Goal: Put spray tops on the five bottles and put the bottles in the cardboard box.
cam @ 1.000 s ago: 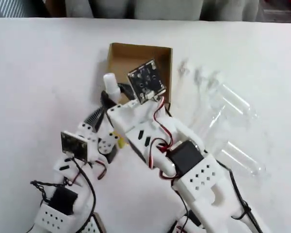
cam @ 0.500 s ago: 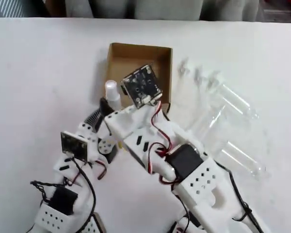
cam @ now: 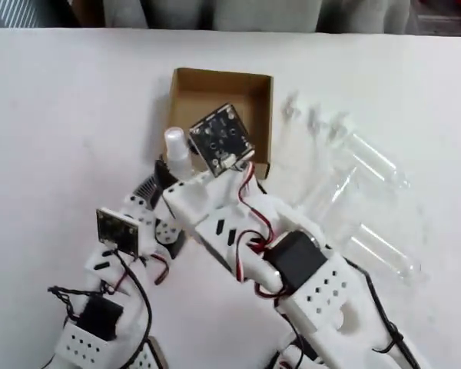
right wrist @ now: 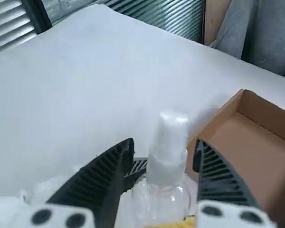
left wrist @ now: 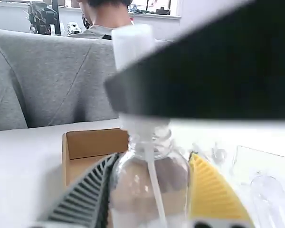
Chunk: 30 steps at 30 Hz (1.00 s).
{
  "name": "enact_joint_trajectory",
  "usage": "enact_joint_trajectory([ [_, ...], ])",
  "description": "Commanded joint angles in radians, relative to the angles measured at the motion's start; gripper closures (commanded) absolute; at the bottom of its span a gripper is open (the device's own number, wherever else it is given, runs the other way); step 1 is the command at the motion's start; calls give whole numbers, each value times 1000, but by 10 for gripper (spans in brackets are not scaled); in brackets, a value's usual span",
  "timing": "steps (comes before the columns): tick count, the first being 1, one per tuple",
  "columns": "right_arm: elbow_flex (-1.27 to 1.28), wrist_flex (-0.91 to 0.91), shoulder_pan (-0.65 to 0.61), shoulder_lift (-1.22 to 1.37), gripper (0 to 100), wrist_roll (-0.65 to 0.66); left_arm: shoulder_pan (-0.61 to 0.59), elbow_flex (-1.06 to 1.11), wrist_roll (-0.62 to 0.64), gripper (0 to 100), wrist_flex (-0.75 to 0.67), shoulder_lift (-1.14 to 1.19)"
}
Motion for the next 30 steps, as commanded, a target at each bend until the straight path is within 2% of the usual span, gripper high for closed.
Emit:
enact_joint_trajectory([
  [1,-164,79,10,-25,818,11,1,-5,12,976,-2,-25],
  [7,-371,148,12,-12,833,11,1,-5,12,976,-2,-25],
  [11,-482,157,16,96,998,11,5,-5,12,976,-2,-25],
  [14,-572,189,48,220,948,11,4,-5,12,976,-2,-25],
  [17,-680,216,71,348,987,9,1,-5,12,976,-2,-25],
  [22,-781,298,125,518,983,9,1,-5,12,976,-3,-25],
  [30,-839,515,124,550,984,3,1,-5,12,976,-3,-25],
])
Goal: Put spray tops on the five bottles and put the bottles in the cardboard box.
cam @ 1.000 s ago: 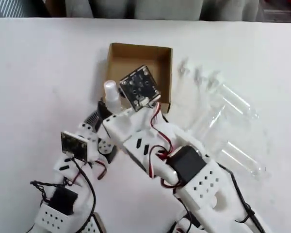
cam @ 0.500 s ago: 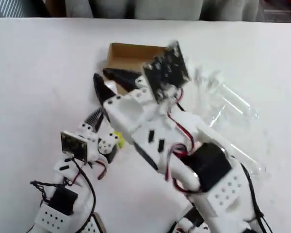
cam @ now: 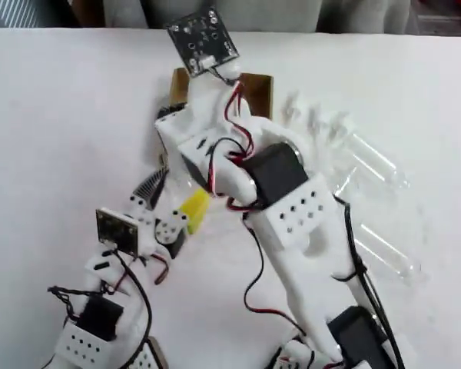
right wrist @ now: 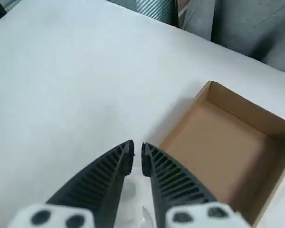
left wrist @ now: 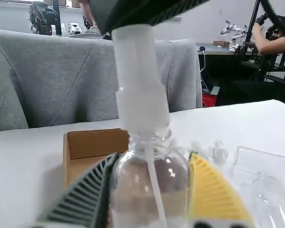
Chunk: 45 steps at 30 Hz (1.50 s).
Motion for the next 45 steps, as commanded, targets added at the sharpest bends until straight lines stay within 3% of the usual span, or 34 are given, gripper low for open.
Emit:
enact_joint_trajectory([
  [1,-51,70,12,-7,984,3,2,-5,12,976,-3,-25],
  [6,-48,134,-24,-65,984,3,2,-5,-3,976,-3,-25],
  [11,-43,76,-12,-87,984,3,7,-5,-58,976,-3,-25],
  [21,-46,44,277,-104,984,2,10,-6,-58,976,-3,-25],
  [28,-20,328,515,-148,984,11,1,-6,-61,976,-117,-25],
  [33,244,387,661,-154,984,21,1,-6,-63,977,-256,-24],
  [38,526,245,826,-163,984,206,1,-18,-63,977,-334,-24],
  [45,859,31,868,-292,984,215,1,-109,-63,977,-327,-22],
])
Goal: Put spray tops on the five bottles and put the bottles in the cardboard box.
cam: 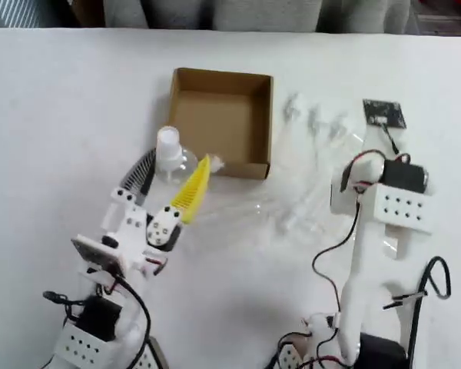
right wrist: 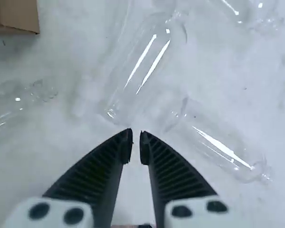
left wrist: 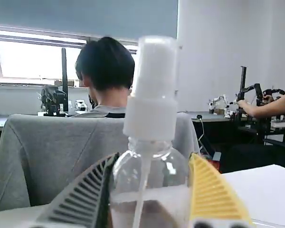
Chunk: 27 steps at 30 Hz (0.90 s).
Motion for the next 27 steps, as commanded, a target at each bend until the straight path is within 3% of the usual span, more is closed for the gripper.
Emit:
enact_joint_trajectory([
  [1,132,-107,13,-110,984,14,1,-97,-12,977,-8,-21],
  [9,414,-209,16,-392,984,14,1,-172,-12,977,28,19],
  [15,588,-272,22,-639,984,14,-33,-384,-12,977,18,354],
  [27,1017,-374,21,-1176,984,12,-137,-666,-8,977,-423,1124],
])
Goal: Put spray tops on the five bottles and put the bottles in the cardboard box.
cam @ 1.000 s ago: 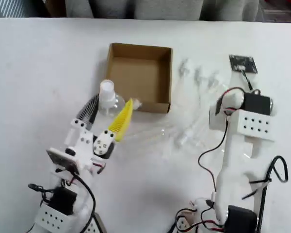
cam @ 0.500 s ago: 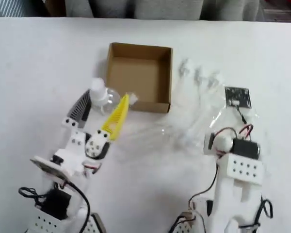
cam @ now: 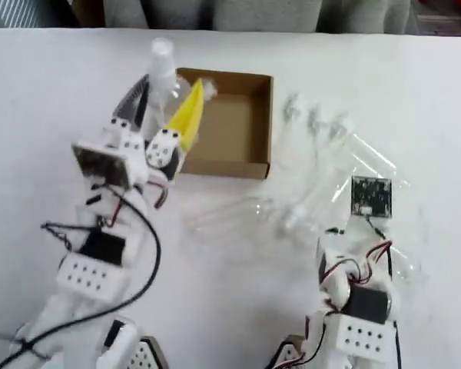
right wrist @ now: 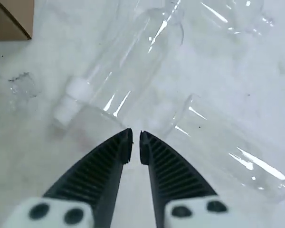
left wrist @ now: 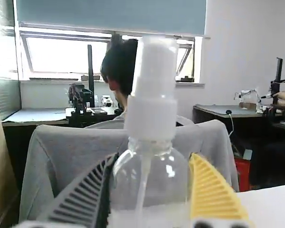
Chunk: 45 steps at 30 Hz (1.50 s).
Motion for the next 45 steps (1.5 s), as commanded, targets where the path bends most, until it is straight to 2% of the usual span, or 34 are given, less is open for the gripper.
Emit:
enact_joint_trajectory([
  [1,129,-50,7,-170,984,9,-25,-118,-8,977,-152,242],
  [4,222,-51,7,-303,984,9,-35,-199,-8,977,-244,437],
  [7,236,-53,4,-275,984,9,-45,-301,-6,977,-302,618],
  [20,258,-65,-1,-291,984,9,-70,-707,-6,978,-422,1194],
  [32,258,-61,-38,-291,984,12,-127,-1074,-6,978,-422,1567],
  [45,258,-61,-38,-291,984,12,-143,-1243,-8,978,-422,1744],
])
